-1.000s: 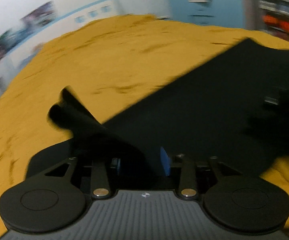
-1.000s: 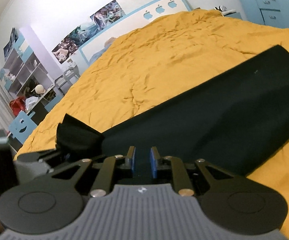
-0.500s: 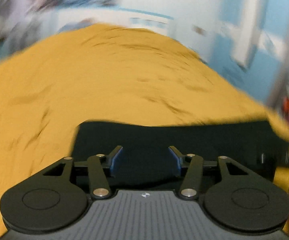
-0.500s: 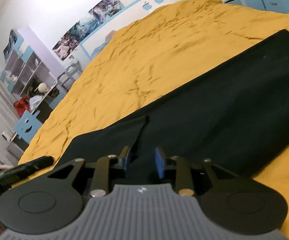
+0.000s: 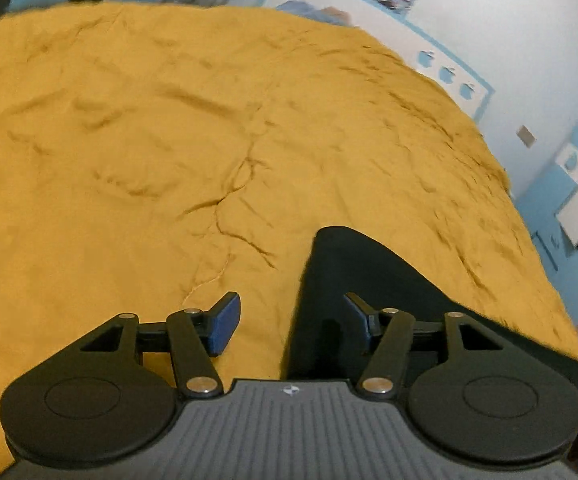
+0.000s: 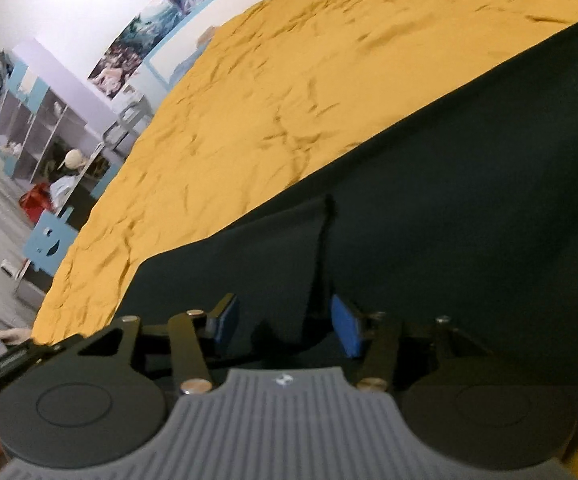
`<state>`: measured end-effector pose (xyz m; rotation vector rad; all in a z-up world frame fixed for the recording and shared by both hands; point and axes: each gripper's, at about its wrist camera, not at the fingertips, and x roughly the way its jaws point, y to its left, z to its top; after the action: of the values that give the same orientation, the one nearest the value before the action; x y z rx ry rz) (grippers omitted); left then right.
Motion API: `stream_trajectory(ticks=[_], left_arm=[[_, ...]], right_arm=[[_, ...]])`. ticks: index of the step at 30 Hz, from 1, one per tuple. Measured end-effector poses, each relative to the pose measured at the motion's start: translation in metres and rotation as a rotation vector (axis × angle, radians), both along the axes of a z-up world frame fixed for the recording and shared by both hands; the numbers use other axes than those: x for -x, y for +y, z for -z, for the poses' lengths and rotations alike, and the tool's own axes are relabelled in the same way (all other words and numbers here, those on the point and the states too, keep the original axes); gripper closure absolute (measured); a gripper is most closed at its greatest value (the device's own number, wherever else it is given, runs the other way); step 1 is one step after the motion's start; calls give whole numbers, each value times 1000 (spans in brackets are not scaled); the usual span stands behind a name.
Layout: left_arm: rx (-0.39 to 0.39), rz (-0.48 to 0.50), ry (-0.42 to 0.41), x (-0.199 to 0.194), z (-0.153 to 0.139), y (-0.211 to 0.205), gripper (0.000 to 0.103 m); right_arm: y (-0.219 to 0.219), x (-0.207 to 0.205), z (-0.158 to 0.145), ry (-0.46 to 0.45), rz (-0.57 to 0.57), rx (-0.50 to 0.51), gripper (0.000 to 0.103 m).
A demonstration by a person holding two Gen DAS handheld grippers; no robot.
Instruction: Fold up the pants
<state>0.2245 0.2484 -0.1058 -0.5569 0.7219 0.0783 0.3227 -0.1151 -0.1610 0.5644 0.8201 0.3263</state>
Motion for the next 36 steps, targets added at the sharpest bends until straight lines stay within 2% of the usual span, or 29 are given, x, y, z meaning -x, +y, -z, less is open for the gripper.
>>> stream_trajectory(ticks=[2,4,10,13,16,19,22,25,27,29,32,36], left_arm=[[32,-5,7,1,6,-2,35],[37,5,8,1,7,-4,35],[18,71,-45,1,0,-14,35],[-7,111,-18,-4,3,-25,35],[-18,158,29,-7,12,-39,35],[-131,198,95,-10,22,-60,35],[-219,210,109,-11,22,-73,35],[-235,213,110,-12,24,-74,32],[-213,211,73,-7,30,-69,30],[-146,205,23,0,37,-58,28],[-49,185,0,4,43,-47,28],[-90,186,7,2,40,-52,28]], right_arm=[[6,-5,-1,10,-24,22,95],[4,-5,-3,3,-31,21,101],[-17,6,-25,-79,-20,33,103],[-28,11,-33,-116,8,60,103],[-30,8,-26,-93,10,106,103],[-28,6,-4,-44,3,162,103],[-29,9,0,-59,10,171,103],[-30,12,-4,-73,13,187,94],[-36,20,-9,-101,26,201,82],[-49,29,-16,-130,52,205,77],[-84,50,-27,-162,125,219,74],[-142,76,-37,-158,258,236,71]])
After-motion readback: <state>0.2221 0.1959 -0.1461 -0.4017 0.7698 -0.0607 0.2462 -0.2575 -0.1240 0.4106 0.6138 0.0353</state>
